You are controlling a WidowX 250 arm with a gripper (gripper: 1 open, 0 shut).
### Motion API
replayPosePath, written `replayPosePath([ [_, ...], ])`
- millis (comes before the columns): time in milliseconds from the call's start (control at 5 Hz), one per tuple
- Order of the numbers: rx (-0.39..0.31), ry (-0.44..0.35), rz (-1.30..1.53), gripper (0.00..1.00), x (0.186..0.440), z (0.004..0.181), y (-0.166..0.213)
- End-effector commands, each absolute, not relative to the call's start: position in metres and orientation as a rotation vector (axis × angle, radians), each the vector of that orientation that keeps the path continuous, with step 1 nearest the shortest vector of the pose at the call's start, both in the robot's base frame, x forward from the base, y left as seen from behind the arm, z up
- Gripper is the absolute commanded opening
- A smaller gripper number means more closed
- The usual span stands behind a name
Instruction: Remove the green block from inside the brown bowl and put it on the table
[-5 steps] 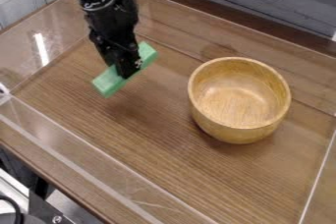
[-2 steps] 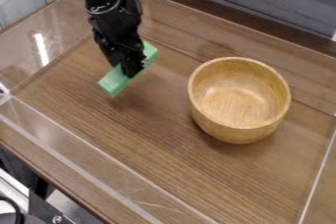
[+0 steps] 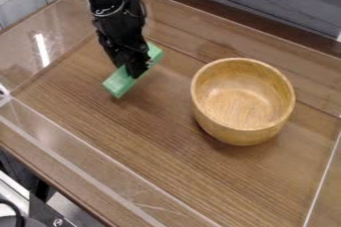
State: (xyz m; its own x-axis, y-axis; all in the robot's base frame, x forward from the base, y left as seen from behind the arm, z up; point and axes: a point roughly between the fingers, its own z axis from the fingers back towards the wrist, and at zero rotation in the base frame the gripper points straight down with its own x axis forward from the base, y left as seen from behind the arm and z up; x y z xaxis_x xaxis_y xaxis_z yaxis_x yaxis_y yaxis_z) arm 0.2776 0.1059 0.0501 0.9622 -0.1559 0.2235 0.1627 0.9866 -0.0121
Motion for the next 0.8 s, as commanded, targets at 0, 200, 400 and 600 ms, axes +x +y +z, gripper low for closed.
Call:
replayPosePath([
  [0, -0.005, -0.271, -0.148, 0.00, 0.2867, 0.0609, 0.1150],
  [200, -0.009, -0.270, -0.142, 0.00, 0.2884, 0.0588, 0.1169],
  [400, -0.013, -0.266, -0.136, 0.00, 0.2893, 0.0569, 0.1185],
  [600, -0.018, -0.260, -0.130, 0.00, 0.2899, 0.0552, 0.1199],
])
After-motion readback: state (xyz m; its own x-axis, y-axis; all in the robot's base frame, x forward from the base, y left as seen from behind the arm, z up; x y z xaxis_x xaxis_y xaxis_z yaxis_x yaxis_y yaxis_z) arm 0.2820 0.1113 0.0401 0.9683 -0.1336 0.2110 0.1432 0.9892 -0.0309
